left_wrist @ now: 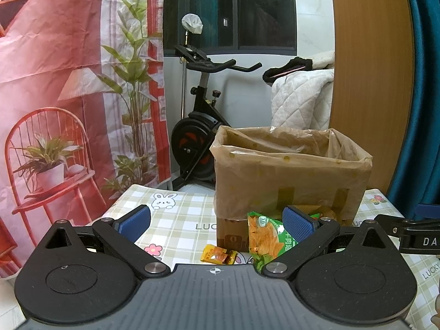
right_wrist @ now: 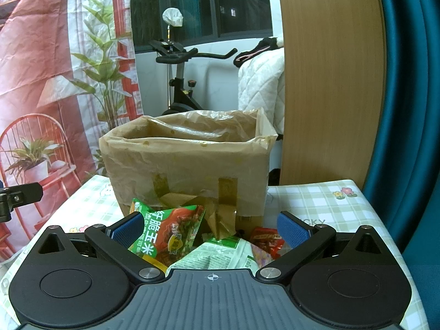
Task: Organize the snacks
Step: 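Grasp the orange chip bag with the left tool while the right tool grasps the yellow chip bag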
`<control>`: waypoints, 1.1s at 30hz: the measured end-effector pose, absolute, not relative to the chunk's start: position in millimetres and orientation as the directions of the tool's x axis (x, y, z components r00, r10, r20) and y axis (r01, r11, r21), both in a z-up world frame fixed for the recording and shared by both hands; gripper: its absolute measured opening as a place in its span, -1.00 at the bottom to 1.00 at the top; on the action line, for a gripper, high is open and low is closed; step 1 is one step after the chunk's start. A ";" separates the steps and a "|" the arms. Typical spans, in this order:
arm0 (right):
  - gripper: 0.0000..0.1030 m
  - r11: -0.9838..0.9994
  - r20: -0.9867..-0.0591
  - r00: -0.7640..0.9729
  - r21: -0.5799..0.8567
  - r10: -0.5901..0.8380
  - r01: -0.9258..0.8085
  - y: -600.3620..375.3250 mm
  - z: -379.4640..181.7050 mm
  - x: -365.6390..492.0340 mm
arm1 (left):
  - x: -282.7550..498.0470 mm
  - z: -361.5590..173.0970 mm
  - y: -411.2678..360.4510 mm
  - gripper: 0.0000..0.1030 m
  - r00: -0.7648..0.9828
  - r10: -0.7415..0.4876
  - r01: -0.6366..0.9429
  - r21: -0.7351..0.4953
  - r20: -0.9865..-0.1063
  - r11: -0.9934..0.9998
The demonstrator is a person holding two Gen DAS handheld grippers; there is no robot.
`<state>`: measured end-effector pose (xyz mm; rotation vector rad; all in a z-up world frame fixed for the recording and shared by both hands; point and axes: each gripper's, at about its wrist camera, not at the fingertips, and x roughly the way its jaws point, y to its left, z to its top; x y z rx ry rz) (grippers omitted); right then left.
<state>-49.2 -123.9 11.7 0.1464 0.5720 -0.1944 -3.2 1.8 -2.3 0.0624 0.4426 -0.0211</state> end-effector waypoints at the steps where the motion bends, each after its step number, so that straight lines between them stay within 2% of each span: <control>1: 0.99 0.971 -0.550 0.823 0.083 -0.142 0.224 -123.8 11.7 -49.2 | -3.1 -2.6 2.2 0.99 0.903 -0.006 0.032 0.055 -0.429 0.998; 8: 0.99 0.964 -0.522 0.843 0.133 -0.131 0.232 -126.1 4.2 -53.5 | 1.1 -11.9 11.2 0.99 0.912 0.006 0.011 0.038 -0.410 0.999; 12: 0.99 0.952 -0.506 0.848 0.150 -0.159 0.268 -132.1 -11.1 -60.7 | 5.8 -23.7 27.9 0.99 0.904 0.007 -0.007 0.003 -0.428 1.000; 17: 0.99 0.956 -0.538 0.832 0.149 -0.135 0.252 -130.3 -32.2 -60.5 | 5.5 -37.8 41.8 0.98 0.887 -0.017 -0.004 -0.045 -0.462 0.999; 26: 0.99 0.982 -0.607 0.791 0.091 -0.080 0.168 -94.8 -60.4 -62.9 | -4.7 -68.9 41.2 0.97 0.850 -0.043 0.042 -0.015 -0.525 0.999; 29: 0.98 0.984 -0.613 0.787 0.091 -0.066 0.153 -90.8 -63.4 -66.6 | -8.8 -77.8 41.6 0.87 0.837 -0.073 0.073 -0.021 -0.542 0.997; 33: 0.97 0.985 -0.627 0.777 0.084 -0.064 0.149 -89.0 -67.4 -72.2 | -12.8 -90.3 38.7 0.85 0.819 -0.151 0.161 -0.031 -0.553 0.986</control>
